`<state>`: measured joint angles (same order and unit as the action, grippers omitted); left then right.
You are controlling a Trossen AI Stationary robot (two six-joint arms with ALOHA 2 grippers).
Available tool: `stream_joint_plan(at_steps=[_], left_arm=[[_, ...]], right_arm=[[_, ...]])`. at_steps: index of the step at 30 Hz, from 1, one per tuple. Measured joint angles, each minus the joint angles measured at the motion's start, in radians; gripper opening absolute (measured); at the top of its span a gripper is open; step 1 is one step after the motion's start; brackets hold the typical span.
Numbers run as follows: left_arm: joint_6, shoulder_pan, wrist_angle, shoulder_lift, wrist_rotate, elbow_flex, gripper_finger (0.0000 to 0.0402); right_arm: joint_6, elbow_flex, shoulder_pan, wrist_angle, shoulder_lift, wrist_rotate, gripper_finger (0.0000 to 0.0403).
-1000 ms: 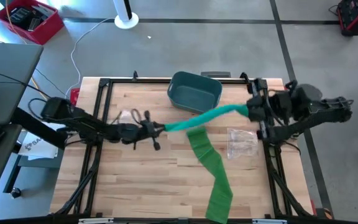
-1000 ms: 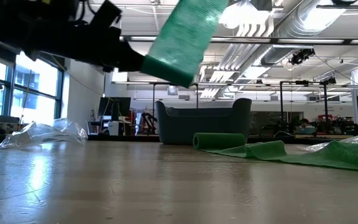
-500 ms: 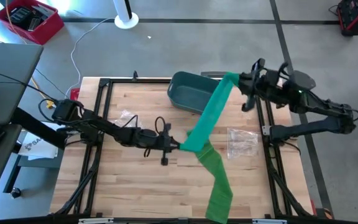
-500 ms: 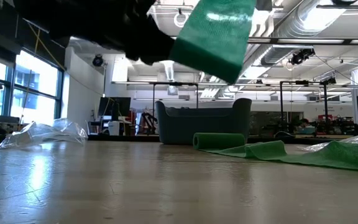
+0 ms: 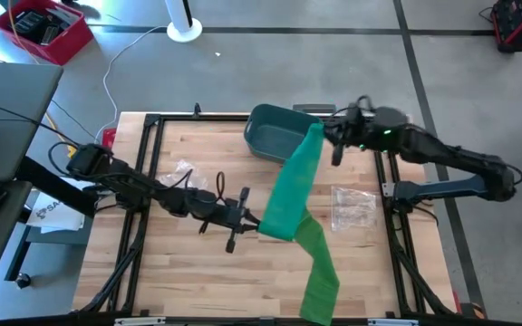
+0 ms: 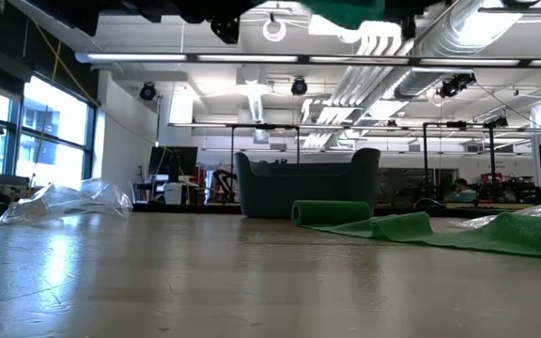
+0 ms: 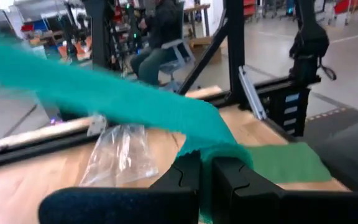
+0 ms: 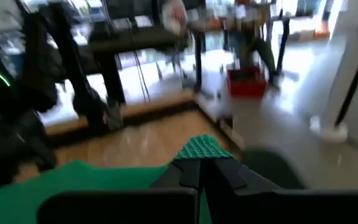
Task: Roll bandage
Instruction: Roll the light green bandage
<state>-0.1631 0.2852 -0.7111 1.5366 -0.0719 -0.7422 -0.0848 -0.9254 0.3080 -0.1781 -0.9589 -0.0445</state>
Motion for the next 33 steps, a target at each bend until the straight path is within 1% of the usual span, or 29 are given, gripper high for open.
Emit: stream_joint_plan(at_steps=[3, 9, 11, 14, 19, 23, 24, 27, 28, 30, 33], left_arm=[[0.001, 0.0, 0.0, -0.007, -0.004, 0.0, 0.0001], [0.008, 0.001, -0.006, -0.01, -0.004, 0.0, 0.0001], [0.013, 0.001, -0.011, -0.01, -0.004, 0.0, 0.0001], [0.016, 0.004, -0.03, -0.01, -0.005, 0.001, 0.0001], [0.022, 0.006, -0.052, -0.01, -0.009, 0.001, 0.0001], [0.011, 0.023, -0.114, -0.01, -0.023, 0.001, 0.0001], [-0.001, 0.031, -0.134, -0.012, -0.025, 0.001, 0.0001], [-0.053, 0.063, -0.196, -0.019, -0.049, 0.001, 0.0001], [-0.075, 0.075, -0.22, -0.024, -0.063, 0.001, 0.0001], [-0.117, 0.098, -0.24, -0.042, -0.096, 0.001, 0.0001], [-0.162, 0.124, -0.239, -0.074, -0.146, 0.001, 0.0001]], right_arm=[[-0.072, 0.111, -0.007, 0.086, -0.041, 0.016, 0.0], [-0.246, 0.363, -0.042, 0.365, -0.151, 0.089, 0.0002], [-0.298, 0.428, -0.048, 0.443, -0.187, 0.115, 0.0012], [-0.332, 0.488, -0.048, 0.513, -0.228, 0.127, 0.0045], [-0.334, 0.499, -0.031, 0.506, -0.258, 0.127, 0.0122], [-0.234, 0.495, -0.02, 0.498, -0.239, 0.117, 0.0166], [-0.212, 0.487, -0.019, 0.475, -0.225, 0.079, 0.017], [-0.137, 0.462, -0.016, 0.375, -0.173, -0.101, 0.0172], [-0.112, 0.451, -0.015, 0.346, -0.154, -0.125, 0.017], [-0.06, 0.423, -0.016, 0.296, -0.111, -0.132, 0.0169], [0.031, 0.378, -0.026, 0.211, -0.056, -0.109, 0.0168]])
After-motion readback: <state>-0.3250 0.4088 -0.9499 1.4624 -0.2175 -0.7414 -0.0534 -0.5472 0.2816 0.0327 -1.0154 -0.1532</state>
